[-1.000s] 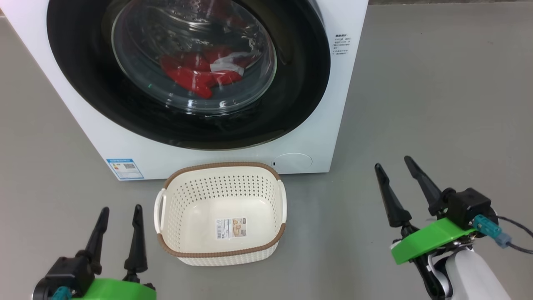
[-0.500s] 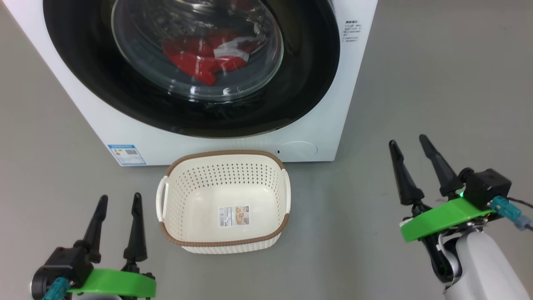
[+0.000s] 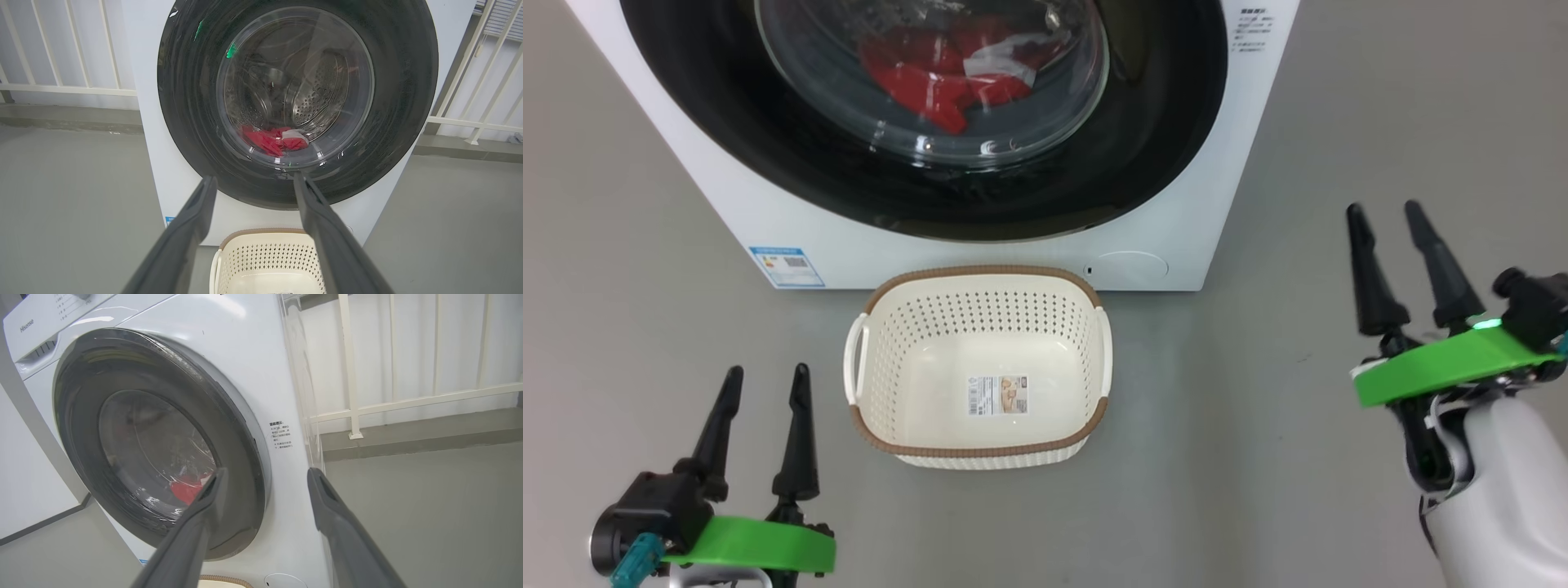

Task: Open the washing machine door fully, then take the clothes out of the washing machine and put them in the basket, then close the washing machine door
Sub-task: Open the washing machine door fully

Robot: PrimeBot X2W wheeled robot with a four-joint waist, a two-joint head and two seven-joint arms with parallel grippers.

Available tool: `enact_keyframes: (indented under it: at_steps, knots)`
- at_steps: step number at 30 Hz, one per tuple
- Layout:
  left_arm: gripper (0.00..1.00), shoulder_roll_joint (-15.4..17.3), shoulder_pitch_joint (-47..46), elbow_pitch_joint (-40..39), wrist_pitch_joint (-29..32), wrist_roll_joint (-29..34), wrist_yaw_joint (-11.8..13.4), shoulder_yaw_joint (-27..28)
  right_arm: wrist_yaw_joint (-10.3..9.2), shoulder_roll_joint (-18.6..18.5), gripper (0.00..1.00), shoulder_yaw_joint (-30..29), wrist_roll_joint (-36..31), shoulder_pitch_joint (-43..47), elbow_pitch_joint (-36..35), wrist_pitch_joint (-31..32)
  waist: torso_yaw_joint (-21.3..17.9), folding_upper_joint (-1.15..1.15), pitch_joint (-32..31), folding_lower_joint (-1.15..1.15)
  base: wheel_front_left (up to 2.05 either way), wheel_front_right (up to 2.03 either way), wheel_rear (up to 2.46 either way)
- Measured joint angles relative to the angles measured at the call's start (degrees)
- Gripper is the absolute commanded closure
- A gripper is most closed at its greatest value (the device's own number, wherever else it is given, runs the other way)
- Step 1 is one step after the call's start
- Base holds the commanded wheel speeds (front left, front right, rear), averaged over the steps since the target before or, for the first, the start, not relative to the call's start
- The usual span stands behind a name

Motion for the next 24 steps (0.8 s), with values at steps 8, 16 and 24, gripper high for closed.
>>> enact_keyframes:
  at_steps: [8,16,24]
  knots:
    - [0.0,-0.01,-1.2,-0.55,0.0,0.01,-0.01,-0.31,0.0,-3.3,0.0,-0.69,8.93,-5.08,1.93,-0.08,0.96,0.0,2.27,0.0,0.0,0.0,0.0]
    - [0.0,-0.01,-2.33,-0.67,0.0,0.01,-0.01,-0.91,0.01,-6.2,0.75,1.29,16.22,-10.1,5.38,-0.22,1.52,0.0,4.49,0.0,0.0,0.0,0.0]
    - [0.0,-0.03,-3.6,-1.04,0.0,-0.01,-0.03,-1.68,0.01,-9.64,1.0,4.46,27.02,-15.85,7.97,0.97,2.67,0.0,6.75,0.0,0.0,0.0,0.0]
